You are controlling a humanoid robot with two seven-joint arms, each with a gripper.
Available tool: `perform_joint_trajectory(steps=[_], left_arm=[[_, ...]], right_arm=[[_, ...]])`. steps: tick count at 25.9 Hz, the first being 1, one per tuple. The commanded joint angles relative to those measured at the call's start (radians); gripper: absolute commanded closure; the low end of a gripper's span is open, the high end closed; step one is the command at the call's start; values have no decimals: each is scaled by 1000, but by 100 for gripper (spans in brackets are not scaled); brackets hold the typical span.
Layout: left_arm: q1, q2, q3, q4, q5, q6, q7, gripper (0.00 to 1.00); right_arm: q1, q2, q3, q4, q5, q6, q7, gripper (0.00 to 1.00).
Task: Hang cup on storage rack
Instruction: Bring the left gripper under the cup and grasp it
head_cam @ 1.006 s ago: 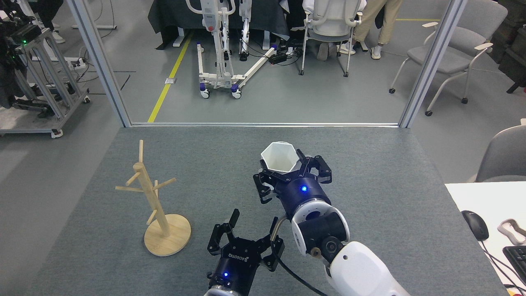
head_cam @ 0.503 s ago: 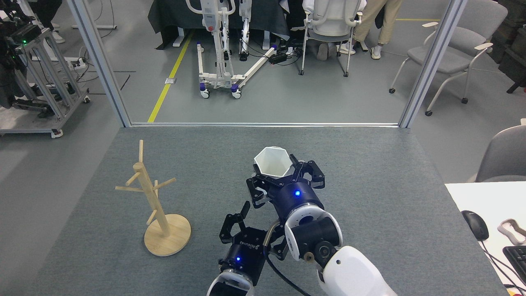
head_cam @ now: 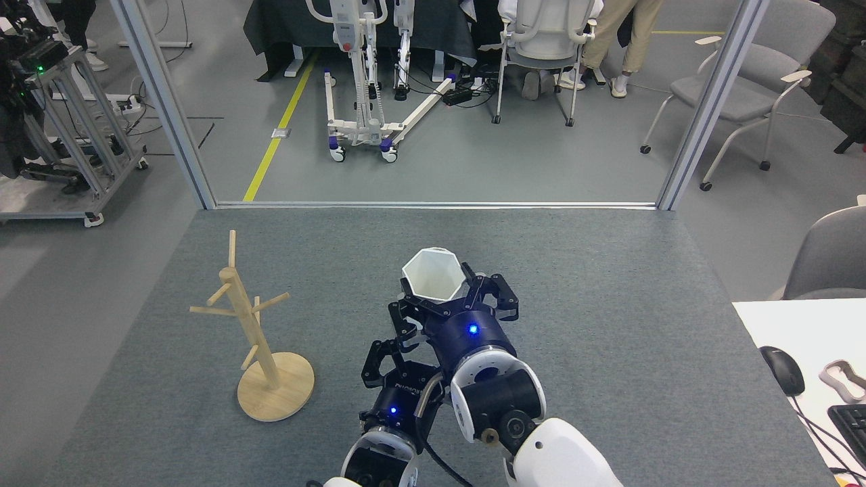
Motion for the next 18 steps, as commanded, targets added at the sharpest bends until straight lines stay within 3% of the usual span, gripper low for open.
perform_joint_trajectory(steps=[1,14,18], left_arm=[[-25,4,4,12,3,17,1,1],[-83,1,7,83,3,34,-4,5],[-119,1,12,115,0,28,-4,23]], right_arm=[[11,15,2,0,9,-2,1,100],[27,18,4,6,10,-2,1,100],[31,16,7,6,10,-2,1,100]])
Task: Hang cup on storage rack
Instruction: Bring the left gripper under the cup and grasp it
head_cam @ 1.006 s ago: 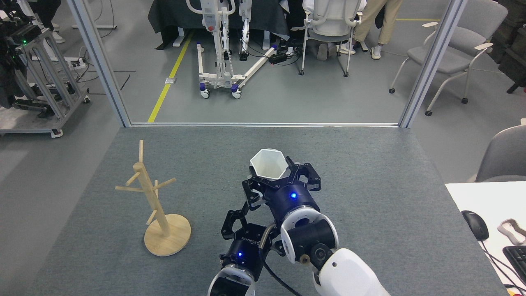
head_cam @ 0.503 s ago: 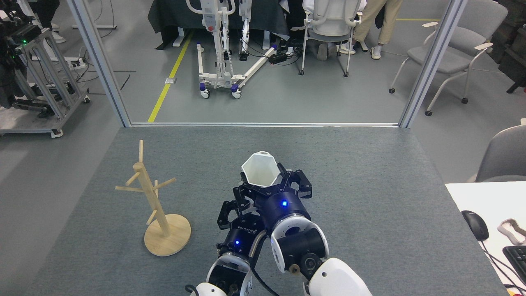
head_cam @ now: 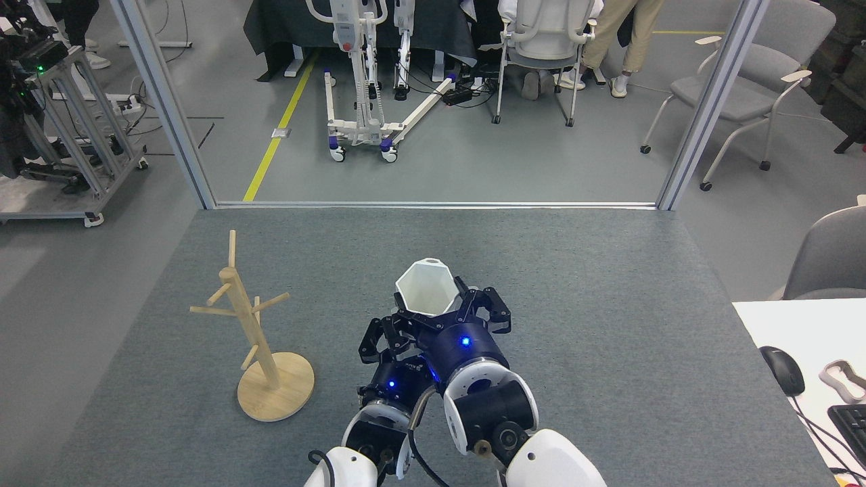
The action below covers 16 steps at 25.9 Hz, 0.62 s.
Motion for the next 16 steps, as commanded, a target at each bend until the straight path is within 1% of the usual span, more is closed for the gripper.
perform_joint_trajectory(steps=[1,2,3,5,6,7,8,9,12,14,16], left_arm=[[-30,-1,1,31,-2,-6,12,31],[-30,-1,0,25,-2,-6,13,43],[-27,2,-2,20,-4,-6,13,55],[-22,4,-5,7,-4,-6,12,73],[-21,5,-5,-1,-4,-13,10,83],[-19,5,-6,-3,-4,-16,9,91],[-19,5,-8,-3,-4,-16,9,93],[-21,5,-8,-1,-4,-18,7,94],[-21,7,-8,-1,-4,-18,4,95],[-19,7,-9,-3,-4,-21,4,95],[-18,10,-13,-7,-6,-50,7,95]], right_arm=[[3,-1,1,0,0,1,0,100],[1,-1,1,0,0,1,0,100],[1,-3,1,0,0,1,0,98],[1,-3,1,0,0,1,0,85],[1,-5,1,0,0,1,0,77],[1,-5,1,0,0,1,-2,66],[0,-3,1,0,0,1,-4,53],[-2,-3,1,0,0,1,-5,38],[-8,-3,1,-6,3,0,-16,2],[-11,0,0,-14,6,-13,-43,1],[-12,15,-2,-27,31,-13,-122,1]])
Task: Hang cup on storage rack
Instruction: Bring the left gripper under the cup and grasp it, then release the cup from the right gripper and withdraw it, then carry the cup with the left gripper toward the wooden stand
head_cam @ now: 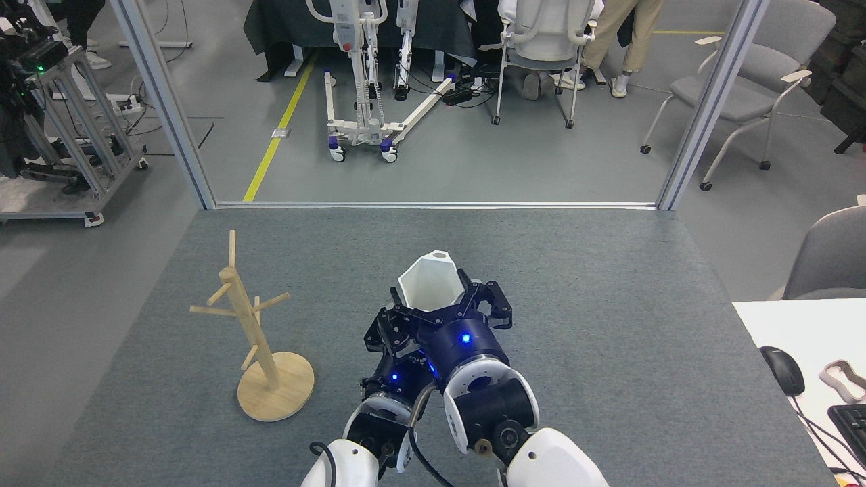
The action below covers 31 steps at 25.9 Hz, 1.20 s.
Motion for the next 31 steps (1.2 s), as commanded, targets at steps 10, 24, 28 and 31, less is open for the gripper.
perform_joint_trajectory(steps=[10,24,28,31], left_arm=[[6,7,-2,-24,-3,-62,5,96],[132,32,-38,-213,-131,-53,100,98],[192,81,-38,-302,-211,-50,107,98],[230,107,-38,-334,-224,-45,135,98]], right_arm=[[9,-23,-191,-15,33,-56,-733,1],[248,-86,-746,364,-87,-440,-824,1],[291,-86,-746,424,-50,-432,-867,1],[320,-86,-746,424,-49,-429,-867,1]])
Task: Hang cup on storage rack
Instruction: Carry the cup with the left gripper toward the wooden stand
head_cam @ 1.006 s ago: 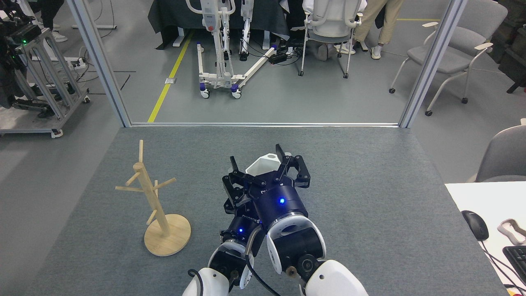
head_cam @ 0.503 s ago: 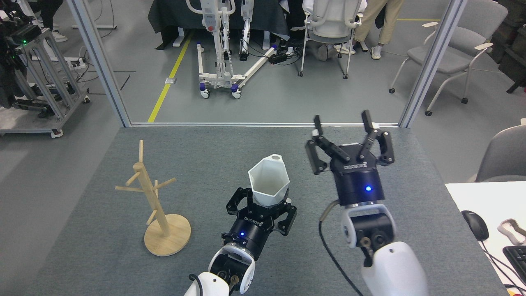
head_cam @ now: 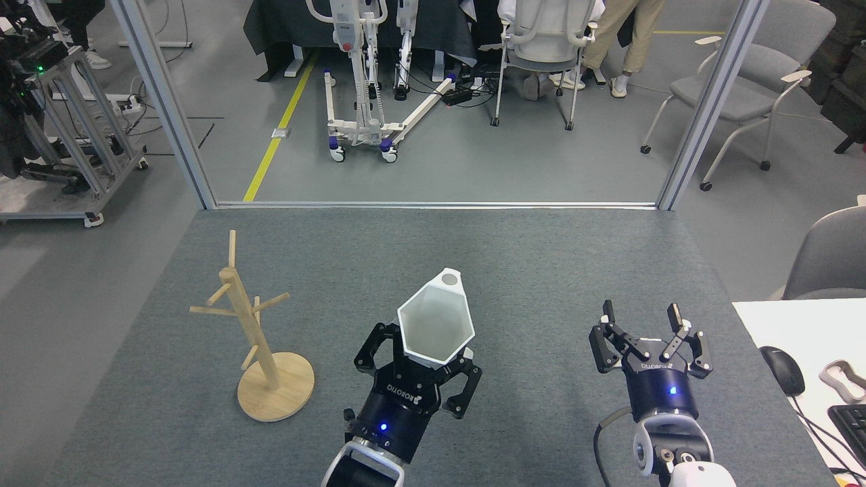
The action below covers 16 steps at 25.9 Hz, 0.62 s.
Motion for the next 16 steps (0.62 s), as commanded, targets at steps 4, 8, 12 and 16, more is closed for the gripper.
perform_joint_trajectory(steps=[4,8,12,16], left_arm=[[48,39,0,-53,-34,59,50,97],[64,79,1,-79,-37,130,54,96],[88,122,6,-104,-52,207,77,94],[90,130,4,-108,-65,249,102,94]], right_arm=[[78,0,1,-11,12,4,-8,1],[91,-8,-1,-17,21,1,-5,0],[90,-12,-1,-12,15,6,-2,0],[88,-17,1,-11,11,0,-4,0]])
